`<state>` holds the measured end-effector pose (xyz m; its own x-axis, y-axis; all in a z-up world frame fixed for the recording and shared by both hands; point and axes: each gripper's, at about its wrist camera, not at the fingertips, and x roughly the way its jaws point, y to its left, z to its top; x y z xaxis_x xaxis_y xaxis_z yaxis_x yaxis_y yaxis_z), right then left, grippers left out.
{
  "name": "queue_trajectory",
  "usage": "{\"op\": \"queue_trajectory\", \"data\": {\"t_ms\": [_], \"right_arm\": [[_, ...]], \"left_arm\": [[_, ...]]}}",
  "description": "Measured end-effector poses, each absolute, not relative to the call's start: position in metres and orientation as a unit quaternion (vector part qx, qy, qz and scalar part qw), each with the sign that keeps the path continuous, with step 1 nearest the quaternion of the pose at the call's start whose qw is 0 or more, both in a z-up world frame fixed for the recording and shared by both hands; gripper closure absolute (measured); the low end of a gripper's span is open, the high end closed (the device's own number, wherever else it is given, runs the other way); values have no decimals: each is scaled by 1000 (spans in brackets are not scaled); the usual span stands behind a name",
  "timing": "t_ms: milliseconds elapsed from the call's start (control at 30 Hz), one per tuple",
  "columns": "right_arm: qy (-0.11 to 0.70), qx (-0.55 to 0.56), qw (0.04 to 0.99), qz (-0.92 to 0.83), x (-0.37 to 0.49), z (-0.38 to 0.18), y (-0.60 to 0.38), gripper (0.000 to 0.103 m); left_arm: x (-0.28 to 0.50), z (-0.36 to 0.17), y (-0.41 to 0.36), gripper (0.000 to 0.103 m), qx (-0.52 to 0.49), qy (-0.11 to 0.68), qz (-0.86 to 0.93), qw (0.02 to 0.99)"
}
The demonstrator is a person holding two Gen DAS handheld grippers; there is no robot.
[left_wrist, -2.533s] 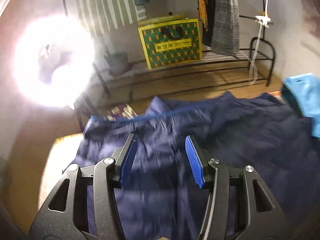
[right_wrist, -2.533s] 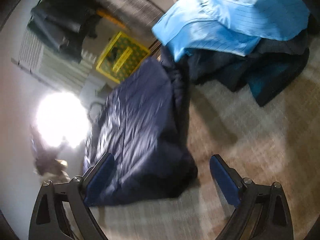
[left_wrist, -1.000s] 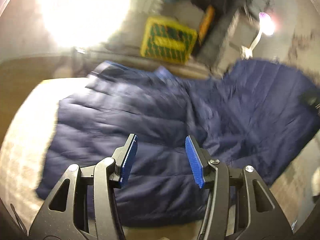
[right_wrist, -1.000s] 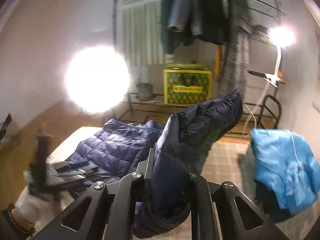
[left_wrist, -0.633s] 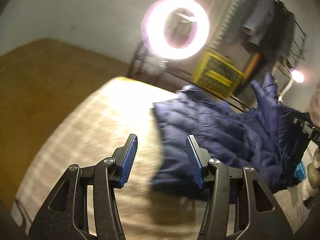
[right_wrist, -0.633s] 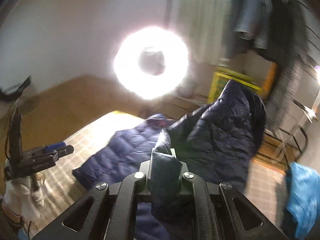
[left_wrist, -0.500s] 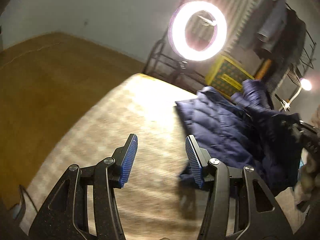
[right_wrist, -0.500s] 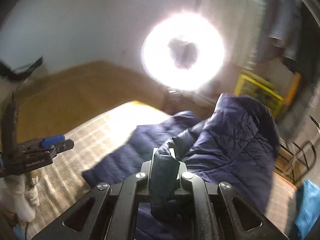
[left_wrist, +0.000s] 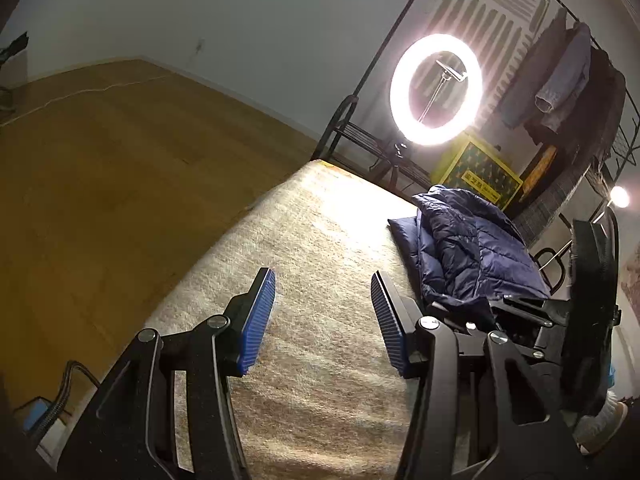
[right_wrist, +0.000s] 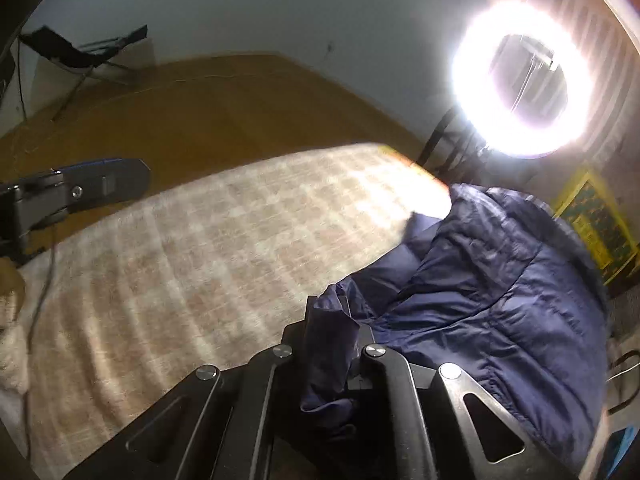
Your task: Fold large clothes
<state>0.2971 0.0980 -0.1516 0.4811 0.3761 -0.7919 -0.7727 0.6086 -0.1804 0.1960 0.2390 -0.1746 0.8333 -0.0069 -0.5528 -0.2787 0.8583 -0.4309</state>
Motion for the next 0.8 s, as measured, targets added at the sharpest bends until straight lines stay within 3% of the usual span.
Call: {"op": "queue_trajectory", "data": {"t_ms": [33, 100, 133, 300, 500, 633, 800], "right_arm": [[377, -248, 809, 378, 297, -148, 92, 87], [395, -197, 787, 430, 291, -136, 80, 63], [398, -173, 783, 446, 287, -128, 69, 60], [393, -111, 781, 472, 275, -94, 10, 59], [367, -81, 846, 378, 299, -71, -76, 59], [379, -97, 869, 304, 327, -94, -96, 59], [412, -104, 843, 331, 334, -144, -73, 58]], "left_arm": [[196, -175, 239, 52, -259, 280, 72, 922], [197, -175, 239, 52, -265, 282, 65, 920], [199, -174, 238, 52, -264, 284, 61, 920], [208, -162, 221, 52, -258, 290, 24, 921], [243, -133, 167, 52, -215, 306, -53, 926], [272, -140, 131, 52, -185, 338, -79, 920], [271, -155, 119, 52, -160, 349, -43, 922]]}}
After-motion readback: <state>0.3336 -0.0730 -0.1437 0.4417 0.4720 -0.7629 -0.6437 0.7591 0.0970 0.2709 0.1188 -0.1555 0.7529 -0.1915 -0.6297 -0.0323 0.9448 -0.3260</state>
